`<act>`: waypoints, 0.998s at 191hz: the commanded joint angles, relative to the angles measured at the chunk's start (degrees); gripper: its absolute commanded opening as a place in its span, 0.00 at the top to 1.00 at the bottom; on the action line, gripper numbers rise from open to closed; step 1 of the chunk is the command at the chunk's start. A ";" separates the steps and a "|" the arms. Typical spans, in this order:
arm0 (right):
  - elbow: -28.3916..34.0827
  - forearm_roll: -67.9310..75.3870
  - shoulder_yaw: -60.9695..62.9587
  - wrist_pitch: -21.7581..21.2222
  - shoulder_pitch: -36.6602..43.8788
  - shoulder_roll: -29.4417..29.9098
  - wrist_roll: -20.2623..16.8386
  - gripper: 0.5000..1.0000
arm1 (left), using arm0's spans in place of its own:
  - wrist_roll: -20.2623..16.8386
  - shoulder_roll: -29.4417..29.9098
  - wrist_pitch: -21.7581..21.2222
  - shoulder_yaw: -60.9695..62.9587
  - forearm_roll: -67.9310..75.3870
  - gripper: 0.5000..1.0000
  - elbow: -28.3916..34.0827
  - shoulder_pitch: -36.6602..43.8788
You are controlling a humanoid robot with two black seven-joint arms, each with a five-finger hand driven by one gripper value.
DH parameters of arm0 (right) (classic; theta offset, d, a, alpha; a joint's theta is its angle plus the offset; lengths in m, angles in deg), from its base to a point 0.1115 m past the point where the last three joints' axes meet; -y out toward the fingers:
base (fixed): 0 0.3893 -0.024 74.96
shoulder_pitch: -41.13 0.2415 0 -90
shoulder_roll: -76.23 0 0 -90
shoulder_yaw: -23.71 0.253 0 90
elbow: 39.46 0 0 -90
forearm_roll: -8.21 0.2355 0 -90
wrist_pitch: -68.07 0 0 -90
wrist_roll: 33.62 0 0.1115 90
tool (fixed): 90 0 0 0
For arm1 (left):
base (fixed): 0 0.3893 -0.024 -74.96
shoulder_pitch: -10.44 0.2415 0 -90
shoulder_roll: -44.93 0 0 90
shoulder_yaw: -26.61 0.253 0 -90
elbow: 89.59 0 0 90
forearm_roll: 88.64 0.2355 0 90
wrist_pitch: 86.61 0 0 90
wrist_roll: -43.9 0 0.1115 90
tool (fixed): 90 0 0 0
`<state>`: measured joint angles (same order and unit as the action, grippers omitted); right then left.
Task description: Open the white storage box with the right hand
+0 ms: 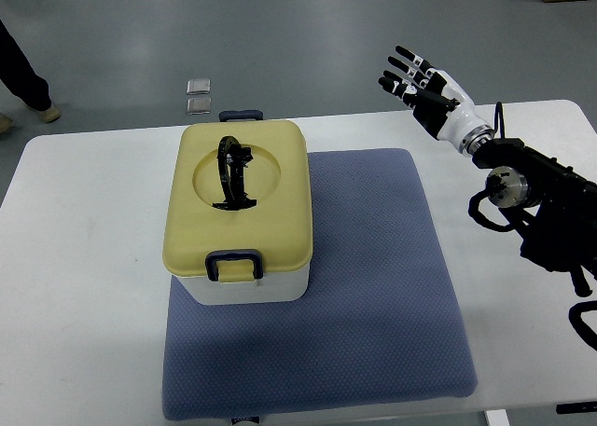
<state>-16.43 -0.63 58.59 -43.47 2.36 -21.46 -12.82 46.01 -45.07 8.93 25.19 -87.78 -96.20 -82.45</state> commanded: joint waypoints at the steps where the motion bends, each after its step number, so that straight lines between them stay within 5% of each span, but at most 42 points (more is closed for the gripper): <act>1: 0.00 -0.03 -0.07 0.01 -0.08 0.22 0.03 0.15 | 0.00 0.00 0.00 0.01 0.02 0.00 0.02 0.00; 191: 0.00 -3.81 -1.39 0.01 1.33 1.10 0.56 0.16 | 0.00 0.00 0.00 0.01 0.02 0.00 -0.07 0.35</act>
<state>-16.43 -2.35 57.25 -43.40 2.67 -20.25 -12.27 46.01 -45.07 8.92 25.20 -87.75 -96.28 -82.11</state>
